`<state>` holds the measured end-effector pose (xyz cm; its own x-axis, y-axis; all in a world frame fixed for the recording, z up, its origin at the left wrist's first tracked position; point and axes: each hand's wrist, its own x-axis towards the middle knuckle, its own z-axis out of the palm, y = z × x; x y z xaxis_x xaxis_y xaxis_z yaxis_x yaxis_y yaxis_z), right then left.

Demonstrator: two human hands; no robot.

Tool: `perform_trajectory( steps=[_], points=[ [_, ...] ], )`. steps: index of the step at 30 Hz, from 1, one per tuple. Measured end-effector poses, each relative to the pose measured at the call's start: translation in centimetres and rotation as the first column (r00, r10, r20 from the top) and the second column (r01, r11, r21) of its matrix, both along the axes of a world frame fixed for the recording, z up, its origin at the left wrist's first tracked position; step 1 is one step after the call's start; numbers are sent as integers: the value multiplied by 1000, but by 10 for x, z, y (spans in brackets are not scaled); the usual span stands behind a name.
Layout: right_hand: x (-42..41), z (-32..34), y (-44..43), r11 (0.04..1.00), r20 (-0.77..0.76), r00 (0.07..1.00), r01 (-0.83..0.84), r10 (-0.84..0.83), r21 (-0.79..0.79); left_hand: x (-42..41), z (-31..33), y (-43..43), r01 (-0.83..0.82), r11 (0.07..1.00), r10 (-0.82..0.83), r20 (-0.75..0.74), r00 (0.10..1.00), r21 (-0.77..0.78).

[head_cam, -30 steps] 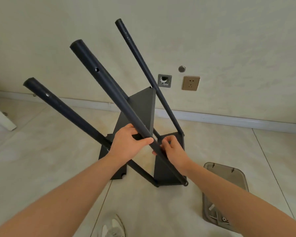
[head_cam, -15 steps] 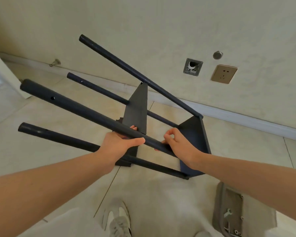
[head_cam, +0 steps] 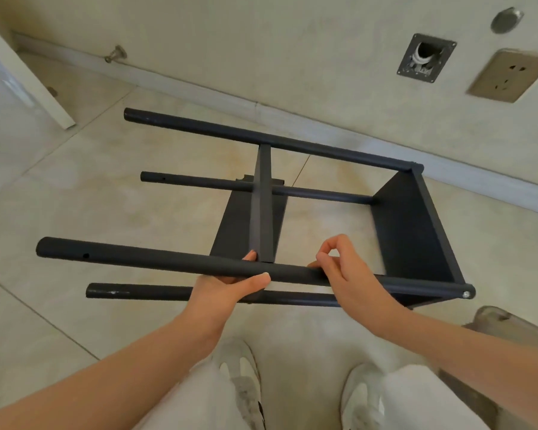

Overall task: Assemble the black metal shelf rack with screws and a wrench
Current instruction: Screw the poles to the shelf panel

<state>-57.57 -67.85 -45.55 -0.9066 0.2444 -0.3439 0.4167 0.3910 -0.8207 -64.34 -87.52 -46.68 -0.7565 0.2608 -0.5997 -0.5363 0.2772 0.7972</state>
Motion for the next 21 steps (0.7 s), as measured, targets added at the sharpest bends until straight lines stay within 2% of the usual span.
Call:
perform_trajectory(
  steps=[5,10,16,19,21],
  points=[
    [4,-19,-11,996,-40,995,87,-87,9,6,-22,-6,-3,1000,3,-7,1000,27],
    [11,-27,-20,996,-73,994,83,-80,36,9,-35,-15,-15,999,17,-51,999,40],
    [22,-24,-23,995,-41,994,101,-102,-29,12,-36,-24,37,999,-34,-132,991,23],
    [35,-28,-27,995,-10,996,87,-88,-48,19,-42,-28,78,997,-80,-127,989,-18],
    [41,-30,-27,994,0,996,94,-94,-52,25,-46,-28,88,996,-86,-103,991,16]
  ],
)
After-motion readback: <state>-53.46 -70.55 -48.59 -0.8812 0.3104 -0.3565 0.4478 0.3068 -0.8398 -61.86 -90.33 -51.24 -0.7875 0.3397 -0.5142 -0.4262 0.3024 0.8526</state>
